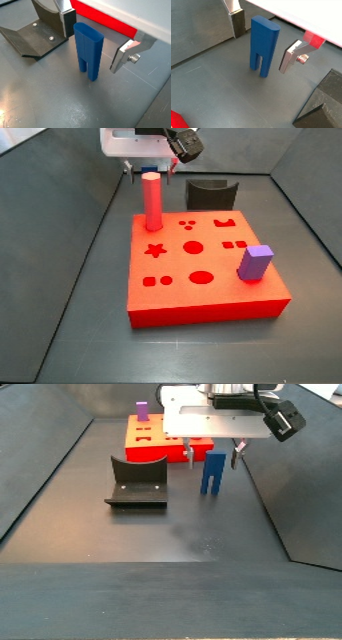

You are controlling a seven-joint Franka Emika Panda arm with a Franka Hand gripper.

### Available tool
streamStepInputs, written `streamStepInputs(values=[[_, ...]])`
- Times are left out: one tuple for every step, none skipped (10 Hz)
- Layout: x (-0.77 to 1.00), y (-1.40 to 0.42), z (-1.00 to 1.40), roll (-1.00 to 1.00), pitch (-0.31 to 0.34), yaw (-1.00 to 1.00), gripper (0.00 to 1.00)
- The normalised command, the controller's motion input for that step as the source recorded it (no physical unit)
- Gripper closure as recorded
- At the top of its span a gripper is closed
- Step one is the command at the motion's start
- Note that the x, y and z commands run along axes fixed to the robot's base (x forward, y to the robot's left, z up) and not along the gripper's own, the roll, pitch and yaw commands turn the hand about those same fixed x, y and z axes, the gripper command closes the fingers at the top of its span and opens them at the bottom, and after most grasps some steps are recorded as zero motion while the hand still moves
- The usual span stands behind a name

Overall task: Pick up the square-circle object. Move up. Rotate the square-circle object. Place the square-circle object on the fixture. Regrasp the square-circle object. Move to above the board. Insert the square-circle object.
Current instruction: Rotate the square-circle object.

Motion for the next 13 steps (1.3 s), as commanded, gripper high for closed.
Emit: streamStepInputs(values=[[0.00, 0.01, 0.00, -0.24, -0.008, -0.01, 0.00], [0.00, 0.01, 0.00, -0.24, -0.008, -0.01, 0.00], [0.00, 0.01, 0.00, -0.24, -0.008, -0.01, 0.00], [0.00, 0.01, 0.00, -0.24, -0.008, -0.01, 0.00], [0.00, 0.01, 0.00, -0.24, -0.008, -0.01, 0.00], [0.00, 0.01, 0.00, -0.24, -0.008, -0.01, 0.00], [0.00, 0.01, 0.00, -0.24, -0.007, -0.01, 0.00], [0.00, 0.01, 0.00, -0.24, -0.007, -0.01, 0.00], [0.00, 0.01, 0.00, -0.24, -0.007, -0.01, 0.00], [0.00, 0.01, 0.00, -0.24, -0.007, -0.01, 0.00], [0.00, 0.01, 0.00, -0.24, -0.007, -0.01, 0.00], [0.00, 0.01, 0.00, -0.24, -0.007, -0.01, 0.00], [0.00, 0.01, 0.00, -0.24, -0.007, -0.01, 0.00]])
